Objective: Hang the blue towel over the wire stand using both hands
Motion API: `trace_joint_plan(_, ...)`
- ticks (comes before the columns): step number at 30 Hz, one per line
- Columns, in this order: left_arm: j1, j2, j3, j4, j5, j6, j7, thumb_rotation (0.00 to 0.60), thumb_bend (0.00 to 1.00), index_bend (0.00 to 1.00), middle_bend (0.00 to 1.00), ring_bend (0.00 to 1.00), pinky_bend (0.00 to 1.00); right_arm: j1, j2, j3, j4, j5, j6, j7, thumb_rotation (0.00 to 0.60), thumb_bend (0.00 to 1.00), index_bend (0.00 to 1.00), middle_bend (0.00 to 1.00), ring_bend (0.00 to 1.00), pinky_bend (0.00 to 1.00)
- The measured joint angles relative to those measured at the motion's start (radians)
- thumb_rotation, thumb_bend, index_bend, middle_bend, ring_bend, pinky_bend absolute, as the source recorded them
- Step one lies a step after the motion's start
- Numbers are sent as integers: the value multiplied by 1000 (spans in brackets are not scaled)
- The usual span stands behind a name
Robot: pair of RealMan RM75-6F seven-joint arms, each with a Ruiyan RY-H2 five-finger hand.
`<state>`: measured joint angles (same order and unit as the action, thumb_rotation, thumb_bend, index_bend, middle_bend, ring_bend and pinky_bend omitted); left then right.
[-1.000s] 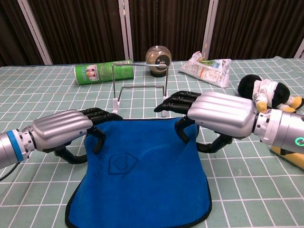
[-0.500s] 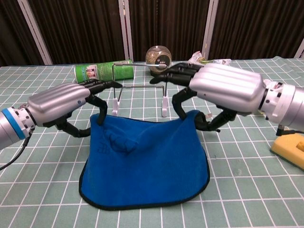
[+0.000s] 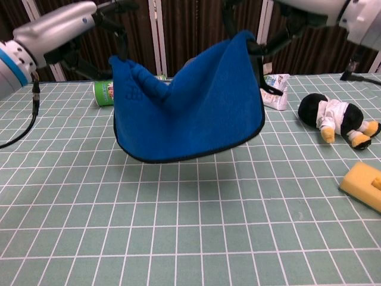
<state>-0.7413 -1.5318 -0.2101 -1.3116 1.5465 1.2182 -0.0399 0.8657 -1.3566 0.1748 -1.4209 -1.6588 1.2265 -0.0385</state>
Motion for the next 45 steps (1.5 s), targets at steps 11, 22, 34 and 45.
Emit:
trace_joint_plan(11,-74,55,-165,-49,-179,-54,83,600,500,805,0,0,0,53,32,142,-8,190,-89,-10,600,447,650,33,0,0)
trace_joint_plan(22,-102,49,-169,50,-264,-125,89,600,502,805,0,0,0,83,-46,150,140,247,-139,46,600,447,650,33,0,0)
trace_joint_plan(34,-118,-55,-101,253,-268,-182,8,600,502,805,0,0,0,94,-216,80,412,236,-181,183,600,448,650,33,0,0)
trace_joint_plan(45,-128,-120,-64,356,-241,-200,-56,600,503,804,0,0,0,97,-303,41,562,214,-200,274,600,437,650,32,0,0)
